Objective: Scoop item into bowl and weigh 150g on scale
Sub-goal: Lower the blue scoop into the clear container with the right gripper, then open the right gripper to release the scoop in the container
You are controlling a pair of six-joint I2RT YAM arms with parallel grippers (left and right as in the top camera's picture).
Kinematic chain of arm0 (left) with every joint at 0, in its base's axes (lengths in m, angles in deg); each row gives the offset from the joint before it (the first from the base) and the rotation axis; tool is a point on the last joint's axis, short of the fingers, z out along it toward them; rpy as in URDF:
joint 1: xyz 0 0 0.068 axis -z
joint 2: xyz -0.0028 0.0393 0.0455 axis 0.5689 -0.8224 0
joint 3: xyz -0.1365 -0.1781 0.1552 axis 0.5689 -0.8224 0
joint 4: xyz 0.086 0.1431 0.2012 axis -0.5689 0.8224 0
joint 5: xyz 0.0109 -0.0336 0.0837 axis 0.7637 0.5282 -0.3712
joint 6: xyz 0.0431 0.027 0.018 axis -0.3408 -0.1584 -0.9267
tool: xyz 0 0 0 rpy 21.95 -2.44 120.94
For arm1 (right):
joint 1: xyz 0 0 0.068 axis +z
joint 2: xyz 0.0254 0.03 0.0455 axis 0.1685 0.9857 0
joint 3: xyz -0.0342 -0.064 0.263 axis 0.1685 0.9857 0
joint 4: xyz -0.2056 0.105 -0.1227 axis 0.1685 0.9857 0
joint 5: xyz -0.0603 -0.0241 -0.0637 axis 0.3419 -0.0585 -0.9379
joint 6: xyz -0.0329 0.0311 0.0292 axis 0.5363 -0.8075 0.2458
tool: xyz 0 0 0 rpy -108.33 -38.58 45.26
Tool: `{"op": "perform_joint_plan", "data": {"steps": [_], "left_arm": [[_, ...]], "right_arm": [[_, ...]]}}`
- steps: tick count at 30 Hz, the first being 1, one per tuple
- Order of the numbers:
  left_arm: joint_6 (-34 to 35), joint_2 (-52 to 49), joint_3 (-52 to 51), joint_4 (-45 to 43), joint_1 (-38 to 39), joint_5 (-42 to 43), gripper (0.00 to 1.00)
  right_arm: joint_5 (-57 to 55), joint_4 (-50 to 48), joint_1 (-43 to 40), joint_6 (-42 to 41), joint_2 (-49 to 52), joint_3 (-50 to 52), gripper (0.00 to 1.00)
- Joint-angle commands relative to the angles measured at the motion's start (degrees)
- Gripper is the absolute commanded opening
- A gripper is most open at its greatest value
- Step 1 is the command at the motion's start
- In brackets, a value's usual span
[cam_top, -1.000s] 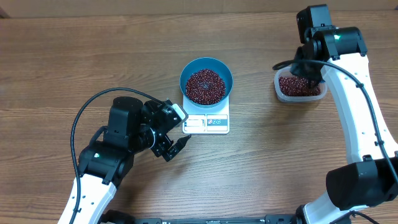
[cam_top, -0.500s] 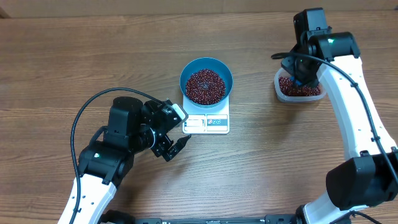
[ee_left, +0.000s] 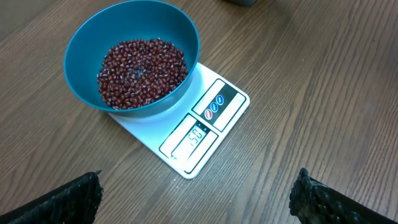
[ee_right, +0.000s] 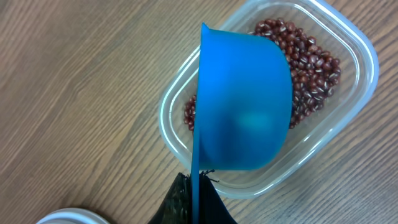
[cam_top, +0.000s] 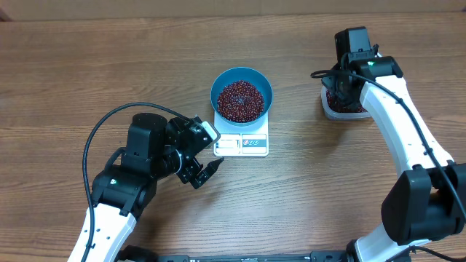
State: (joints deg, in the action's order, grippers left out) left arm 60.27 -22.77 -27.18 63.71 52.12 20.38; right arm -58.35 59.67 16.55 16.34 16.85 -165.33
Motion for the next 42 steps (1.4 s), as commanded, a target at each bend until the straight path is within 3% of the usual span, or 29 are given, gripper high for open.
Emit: {"op": "perform_joint_plan", "data": {"steps": [1,18,22,25,30,31,33,42], "left_arm": [[0.17,-0.09,-0.28,-0.17,-0.55,1.03,0.99],[0.17,-0.09,-0.28,-0.17,-0.55,1.03,1.0],[0.17,-0.09,-0.28,-0.17,-0.55,1.05,1.0],[0.17,-0.09,-0.28,-0.17,-0.55,1.05,1.0],[0.2,-0.09,-0.28,-0.17,-0.55,1.05,0.99],[0.17,-0.09,-0.28,-0.17,-0.55,1.05,0.99],[0.17,-0.09,-0.28,-0.17,-0.55,1.05,1.0],[0.17,-0.09,-0.28,-0.17,-0.55,1.05,1.0]], "right_arm": [[-2.49,-0.74,0.15,-1.81,0.17,0.2,0.04],[-3.32,-0.02,0.15,-5.84,1.03,0.24,0.05],[-3.32,0.02,0.15,-5.77,1.03,0.24,0.22],[-3.34,0.09,0.15,-5.77,1.03,0.24,0.47],[-3.32,0.22,0.15,-5.77,1.03,0.24,0.76],[-3.34,0.35,0.15,-5.75,1.03,0.24,0.9],[-3.34,0.74,0.15,-5.73,1.03,0.24,1.0],[-3.56,4.04,0.15,-3.78,1.01,-0.09,1.0]]}}
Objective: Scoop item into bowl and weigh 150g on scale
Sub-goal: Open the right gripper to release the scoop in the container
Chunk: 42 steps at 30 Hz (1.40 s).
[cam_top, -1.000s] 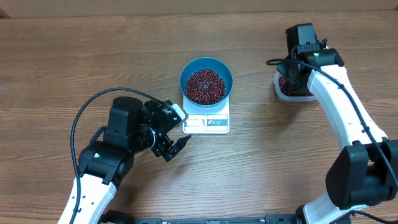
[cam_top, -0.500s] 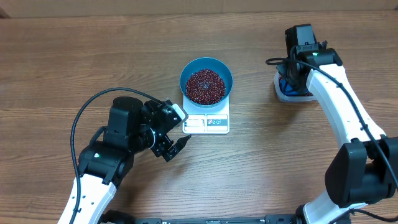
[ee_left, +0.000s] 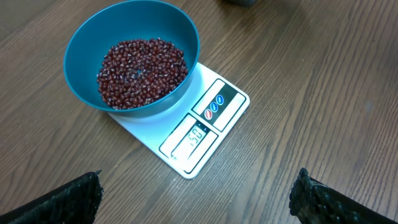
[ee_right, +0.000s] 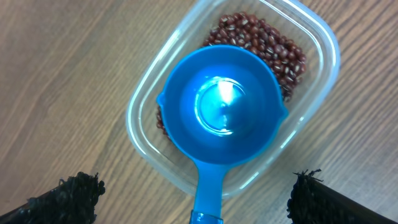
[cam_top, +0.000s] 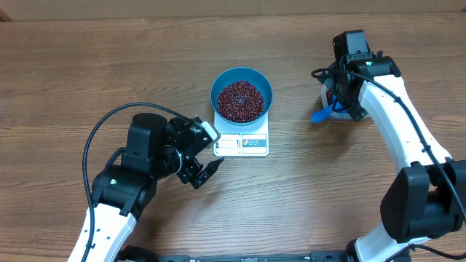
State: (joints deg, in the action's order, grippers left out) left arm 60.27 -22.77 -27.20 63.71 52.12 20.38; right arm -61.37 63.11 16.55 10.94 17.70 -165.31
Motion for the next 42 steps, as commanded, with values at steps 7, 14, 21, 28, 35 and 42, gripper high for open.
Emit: {"op": "perform_joint_plan", "data": {"steps": [7,14,21,28,35,42], "left_arm": [[0.17,-0.09,-0.26,-0.17,-0.55,1.05,1.0],[0.17,-0.09,-0.26,-0.17,-0.55,1.05,0.99],[0.17,-0.09,-0.26,-0.17,-0.55,1.05,1.0],[0.17,-0.09,-0.26,-0.17,-0.55,1.05,0.99],[0.17,-0.09,-0.26,-0.17,-0.55,1.05,1.0],[0.17,-0.09,-0.26,-0.17,-0.55,1.05,1.0]], "right_arm": [[-0.59,7.48,0.15,6.47,-0.98,-4.68,1.0],[1.2,16.7,0.15,17.27,-5.62,-11.15,1.0],[8.41,22.71,0.15,28.98,-11.67,-12.74,1.0],[12.76,26.32,0.15,40.13,-17.18,-12.72,1.0],[12.55,27.71,0.15,43.69,-17.79,-12.66,1.0],[12.59,27.67,0.15,43.67,-17.79,-12.66,1.0]]}}
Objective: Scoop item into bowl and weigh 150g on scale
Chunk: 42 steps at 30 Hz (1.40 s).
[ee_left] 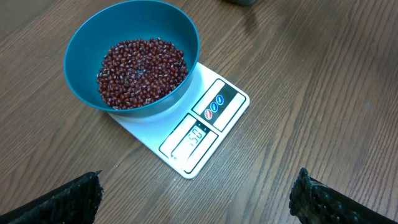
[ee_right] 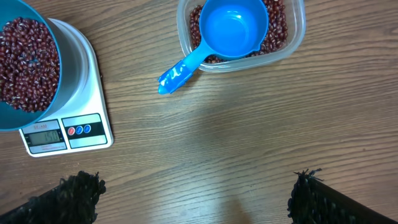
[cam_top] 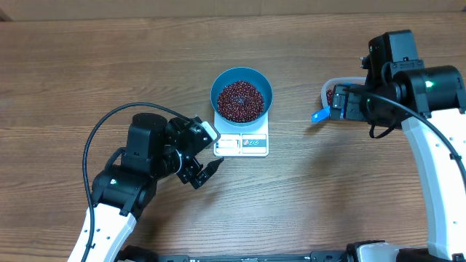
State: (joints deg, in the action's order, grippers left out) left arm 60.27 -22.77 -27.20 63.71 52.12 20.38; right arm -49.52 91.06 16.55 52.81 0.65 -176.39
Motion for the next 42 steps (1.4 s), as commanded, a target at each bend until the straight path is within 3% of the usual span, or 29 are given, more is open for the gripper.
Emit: {"op": "perform_joint_plan", "data": {"steps": [1,42], "left_arm": [[0.17,-0.09,-0.26,-0.17,-0.55,1.05,1.0],[0.17,0.55,-0.26,2.12,-0.55,-3.04,0.99]], "right_arm": [[0.76,-0.42,0.15,1.79,-0.74,-1.57,1.0],[0.74,-0.48,0.15,1.81,-0.74,-1.57,1.0]]}}
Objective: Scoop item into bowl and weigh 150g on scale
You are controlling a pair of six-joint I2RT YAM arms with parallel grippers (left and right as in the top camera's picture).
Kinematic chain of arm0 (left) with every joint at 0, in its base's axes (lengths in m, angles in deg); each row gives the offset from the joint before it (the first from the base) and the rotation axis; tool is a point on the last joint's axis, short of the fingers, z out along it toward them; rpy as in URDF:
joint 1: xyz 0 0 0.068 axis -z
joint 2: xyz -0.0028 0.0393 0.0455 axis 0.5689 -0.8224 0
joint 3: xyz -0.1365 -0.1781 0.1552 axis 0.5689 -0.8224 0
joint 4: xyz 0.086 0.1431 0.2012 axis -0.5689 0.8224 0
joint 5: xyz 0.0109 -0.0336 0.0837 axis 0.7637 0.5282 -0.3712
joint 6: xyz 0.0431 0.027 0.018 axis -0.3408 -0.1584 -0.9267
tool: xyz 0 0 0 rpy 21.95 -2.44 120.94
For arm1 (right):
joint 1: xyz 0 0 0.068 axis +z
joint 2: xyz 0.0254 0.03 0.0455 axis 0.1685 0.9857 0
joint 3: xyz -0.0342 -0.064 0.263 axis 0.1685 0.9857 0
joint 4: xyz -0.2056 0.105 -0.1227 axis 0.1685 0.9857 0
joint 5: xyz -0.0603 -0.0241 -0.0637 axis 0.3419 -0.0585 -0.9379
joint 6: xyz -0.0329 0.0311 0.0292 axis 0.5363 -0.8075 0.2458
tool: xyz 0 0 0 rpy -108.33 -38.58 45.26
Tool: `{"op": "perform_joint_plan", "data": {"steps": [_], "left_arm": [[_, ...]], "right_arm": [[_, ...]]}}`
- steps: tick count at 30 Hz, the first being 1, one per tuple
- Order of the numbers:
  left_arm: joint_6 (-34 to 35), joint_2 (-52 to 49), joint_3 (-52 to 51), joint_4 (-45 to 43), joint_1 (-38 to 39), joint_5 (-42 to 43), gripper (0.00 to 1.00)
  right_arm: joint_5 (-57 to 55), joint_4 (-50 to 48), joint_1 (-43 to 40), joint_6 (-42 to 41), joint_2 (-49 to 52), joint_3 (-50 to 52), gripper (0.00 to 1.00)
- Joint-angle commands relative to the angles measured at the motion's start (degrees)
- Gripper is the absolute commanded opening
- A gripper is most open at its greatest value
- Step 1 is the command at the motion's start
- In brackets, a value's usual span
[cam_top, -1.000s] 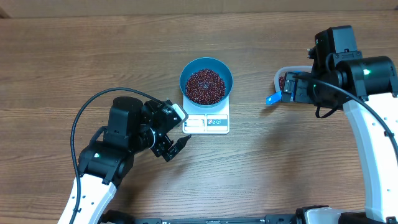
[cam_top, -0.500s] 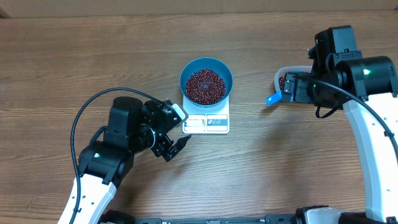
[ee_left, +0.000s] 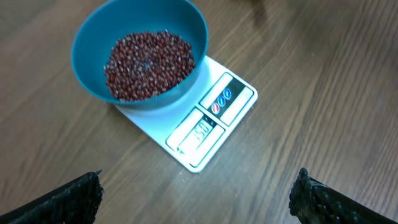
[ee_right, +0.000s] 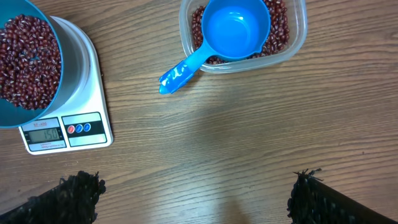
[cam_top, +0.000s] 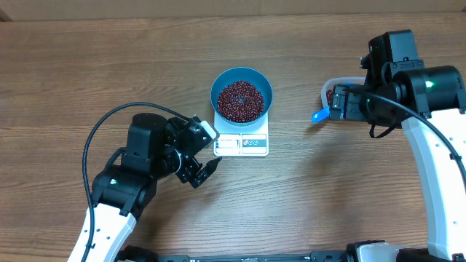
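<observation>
A blue bowl (cam_top: 241, 95) full of red beans stands on the white scale (cam_top: 242, 142); in the right wrist view the scale (ee_right: 68, 130) has a display that reads about 150 beside the bowl (ee_right: 28, 62). The blue scoop (ee_right: 227, 34) lies empty in the clear bean tub (ee_right: 292, 37), its handle sticking out over the rim. My left gripper (cam_top: 205, 169) is open just left of the scale, and in its own view the bowl (ee_left: 142, 56) and scale (ee_left: 211, 121) lie ahead. My right gripper (ee_right: 196, 199) is open high over bare wood.
The wooden table (cam_top: 306, 204) stretches around everything. The bean tub (cam_top: 333, 91) sits at the right under my right arm, with the scoop handle (cam_top: 318, 115) poking toward the scale.
My left wrist has shifted slightly, so the bowl and scale sit a little farther off in its view. The right arm, the scoop and the tub are unchanged.
At first my right gripper held the scoop tipped over the bean tub. Then it stood open above the scoop, which lay in the tub. After that it was raised well above the table, and it stays there. The scale read about 150 throughout.
</observation>
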State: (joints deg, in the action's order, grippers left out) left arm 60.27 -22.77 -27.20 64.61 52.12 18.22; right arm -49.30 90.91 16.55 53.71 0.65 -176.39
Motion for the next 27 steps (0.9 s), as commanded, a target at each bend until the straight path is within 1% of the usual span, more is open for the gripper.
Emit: {"op": "perform_joint_plan", "data": {"steps": [1,5,11,18,27], "left_arm": [[0.17,0.94,-0.26,2.23,-0.55,-1.16,1.0],[0.17,2.12,-0.83,4.24,-0.55,-2.6,0.99],[0.17,4.79,-5.6,2.51,-0.55,-2.86,0.99],[0.17,12.33,-14.93,-6.58,-0.55,-1.46,1.0],[0.17,27.32,-25.4,-23.32,-0.57,-1.81,0.99]], "right_arm": [[0.52,-0.33,0.15,0.9,-0.74,-1.57,1.0],[0.52,-0.33,0.15,0.92,-0.74,-1.57,1.0],[0.52,-0.35,0.15,0.92,-0.74,-1.57,1.0],[0.52,-0.33,0.15,0.9,-0.74,-1.57,1.0],[0.52,-0.33,0.15,0.92,-0.74,-1.57,1.0]]}}
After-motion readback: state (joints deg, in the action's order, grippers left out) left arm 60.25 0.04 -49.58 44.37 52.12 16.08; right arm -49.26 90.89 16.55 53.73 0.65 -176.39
